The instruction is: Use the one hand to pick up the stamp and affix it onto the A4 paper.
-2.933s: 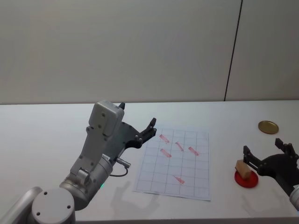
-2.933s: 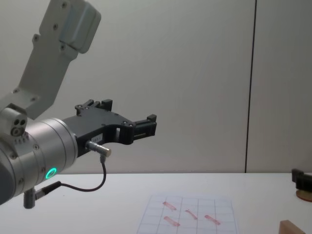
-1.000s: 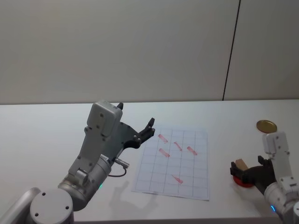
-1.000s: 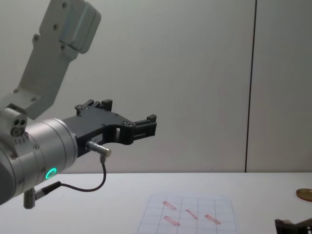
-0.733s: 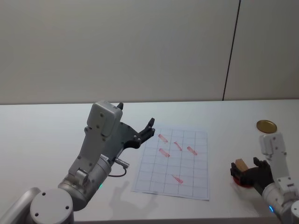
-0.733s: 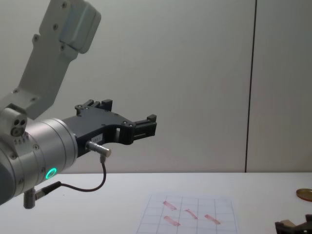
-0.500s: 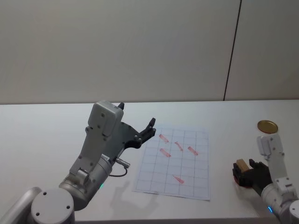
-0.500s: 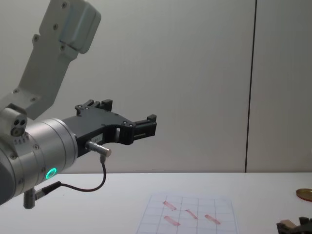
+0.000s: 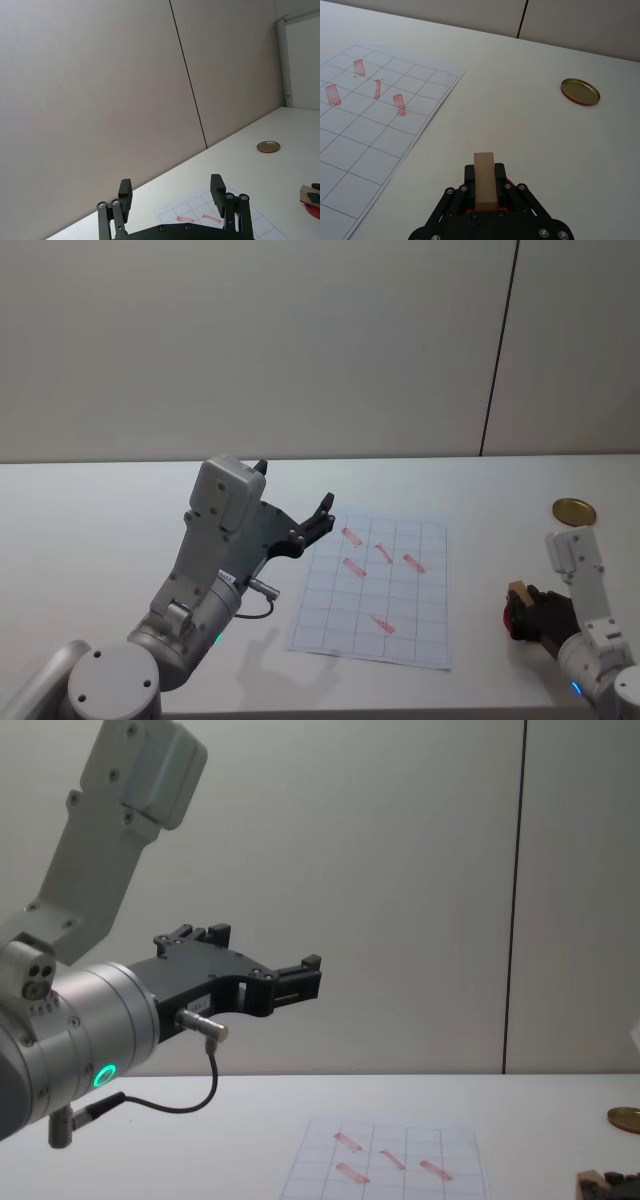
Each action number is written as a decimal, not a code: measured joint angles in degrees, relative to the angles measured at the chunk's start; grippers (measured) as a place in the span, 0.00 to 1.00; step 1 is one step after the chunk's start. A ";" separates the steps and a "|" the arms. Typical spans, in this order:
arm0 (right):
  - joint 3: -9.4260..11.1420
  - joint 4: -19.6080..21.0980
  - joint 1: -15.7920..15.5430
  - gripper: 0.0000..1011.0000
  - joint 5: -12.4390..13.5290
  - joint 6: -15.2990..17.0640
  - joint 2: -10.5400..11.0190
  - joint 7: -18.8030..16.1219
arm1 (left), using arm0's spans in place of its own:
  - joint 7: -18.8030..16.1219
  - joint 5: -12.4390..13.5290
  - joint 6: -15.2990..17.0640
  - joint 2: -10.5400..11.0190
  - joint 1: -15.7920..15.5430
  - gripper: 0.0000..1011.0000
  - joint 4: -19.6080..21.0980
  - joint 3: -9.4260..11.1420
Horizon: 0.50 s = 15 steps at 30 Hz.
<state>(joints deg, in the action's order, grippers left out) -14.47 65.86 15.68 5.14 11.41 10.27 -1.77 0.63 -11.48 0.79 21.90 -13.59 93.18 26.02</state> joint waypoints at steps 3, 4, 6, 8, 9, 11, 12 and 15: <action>0.00 -0.15 0.15 0.21 -0.21 0.28 -0.10 0.22 | 0.00 0.00 0.00 0.00 0.00 0.98 0.00 0.00; 0.01 -0.19 0.18 0.21 -0.26 0.37 -0.12 0.28 | 0.00 0.00 0.00 0.00 0.00 0.98 0.00 0.00; 0.04 -0.29 0.28 0.21 -0.37 0.55 -0.17 0.42 | 0.00 0.00 0.00 0.00 0.00 0.98 0.00 0.00; 0.07 -0.35 0.33 0.21 -0.43 0.70 -0.20 0.53 | 0.00 0.00 0.00 0.00 0.00 0.98 0.00 0.00; 0.10 -0.41 0.38 0.21 -0.44 0.81 -0.24 0.62 | 0.00 0.00 0.00 0.00 0.00 0.98 0.00 0.00; 0.13 -0.48 0.43 0.21 -0.45 0.89 -0.28 0.70 | 0.00 0.00 0.00 0.00 0.00 0.98 0.00 0.00; 0.16 -0.54 0.48 0.21 -0.45 0.99 -0.31 0.78 | 0.00 0.00 0.00 0.00 0.00 0.98 0.00 0.00; 0.27 -0.66 0.55 0.21 -0.43 1.15 -0.36 0.88 | 0.00 0.00 0.00 0.00 0.00 0.98 0.00 0.00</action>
<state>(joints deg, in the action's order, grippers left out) -14.20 65.20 16.23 4.71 12.56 9.92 -0.89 0.63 -11.48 0.79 21.90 -13.59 93.17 26.03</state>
